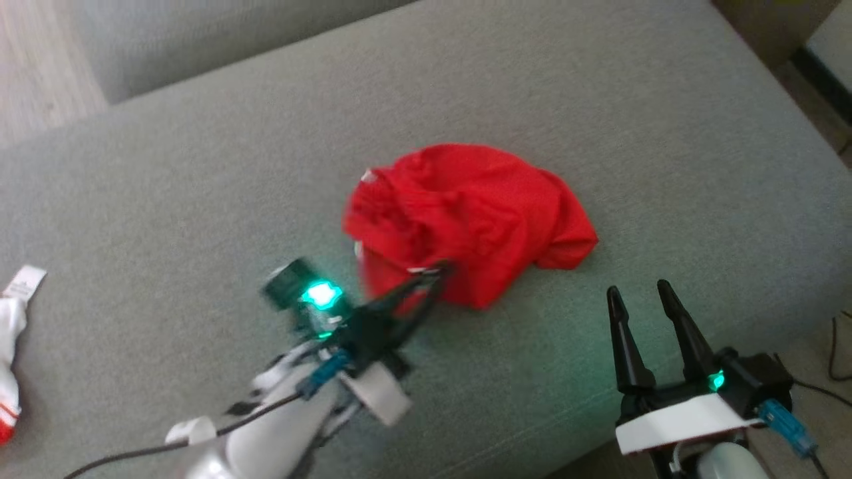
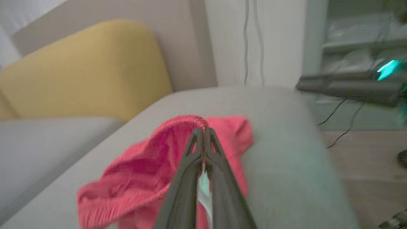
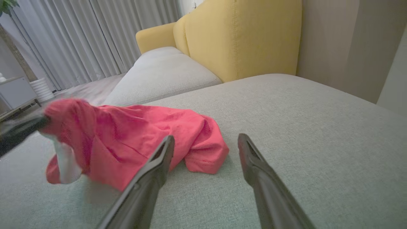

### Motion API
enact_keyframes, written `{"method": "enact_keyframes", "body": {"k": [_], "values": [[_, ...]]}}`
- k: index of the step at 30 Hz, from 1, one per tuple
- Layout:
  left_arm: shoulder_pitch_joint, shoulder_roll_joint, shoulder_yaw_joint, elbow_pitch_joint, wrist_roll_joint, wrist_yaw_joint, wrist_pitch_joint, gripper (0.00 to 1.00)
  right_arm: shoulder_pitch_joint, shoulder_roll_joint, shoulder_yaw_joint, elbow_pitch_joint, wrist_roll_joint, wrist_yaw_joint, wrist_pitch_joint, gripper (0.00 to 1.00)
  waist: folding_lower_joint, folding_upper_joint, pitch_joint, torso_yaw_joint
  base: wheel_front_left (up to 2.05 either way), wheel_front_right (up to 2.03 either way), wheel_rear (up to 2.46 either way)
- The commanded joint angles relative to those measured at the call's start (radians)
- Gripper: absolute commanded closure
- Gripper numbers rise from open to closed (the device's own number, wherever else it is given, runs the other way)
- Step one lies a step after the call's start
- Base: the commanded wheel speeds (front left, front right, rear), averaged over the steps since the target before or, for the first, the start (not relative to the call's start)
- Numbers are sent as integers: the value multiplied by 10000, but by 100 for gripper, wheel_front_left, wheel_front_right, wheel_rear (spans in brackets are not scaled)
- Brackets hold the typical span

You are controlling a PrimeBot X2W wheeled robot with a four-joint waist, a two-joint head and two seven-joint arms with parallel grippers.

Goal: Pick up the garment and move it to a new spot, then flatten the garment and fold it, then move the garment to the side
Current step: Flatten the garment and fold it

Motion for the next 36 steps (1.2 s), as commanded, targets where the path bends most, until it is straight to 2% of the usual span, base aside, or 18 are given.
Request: {"method": "enact_keyframes", "body": {"k": [1,4,7,11,14,18,21,25,27,28,29,36], "values": [[-797,26,-20,-1075,-530,-51,-66,100,35,-66,250,-217,94,-7,-38,0,1,0,-330,-174,0,0,0],[-1480,-51,-28,-2103,-1215,-52,-66,100,176,-66,218,-191,164,-7,-38,0,1,0,-680,-292,0,0,0],[-2282,-377,578,-2449,-1614,-53,-66,100,315,-66,157,-182,133,-7,-38,0,1,0,-1001,-347,0,0,0],[-3421,-848,1373,-2112,-2146,-8,-66,100,462,-66,-4,-170,100,-7,-38,0,1,0,-1331,-332,0,0,0],[-3818,-988,1854,-1272,-2563,282,192,100,539,-66,-63,-177,83,-7,-38,0,1,0,-1459,-266,0,0,0],[-3497,-1005,2164,-285,-3018,607,739,100,609,-66,-83,-214,87,-7,-38,0,1,0,-1493,-165,0,0,0],[-2562,-900,2335,609,-3471,821,1144,100,622,-66,-80,-201,107,-7,-38,0,1,0,-1423,-39,0,0,0],[-1094,-821,2537,1609,-4064,840,968,100,586,-66,-180,-213,93,-7,-38,0,1,0,-1199,239,0,0,0],[-560,-860,2594,1977,-4327,689,703,100,516,-66,-215,-214,64,-7,-38,0,1,0,-1011,434,0,0,0],[-355,-898,2554,2074,-4389,583,545,67,486,-66,-225,-208,42,-7,-38,0,1,0,-932,541,0,0,0],[-174,-935,2545,2124,-4451,500,384,0,461,-66,-226,-201,17,-7,-38,0,1,0,-872,635,0,0,0],[701,-1031,2492,1837,-4029,396,-52,0,312,-66,-322,-232,-104,-7,-38,0,1,0,-510,1254,0,0,0]]}}
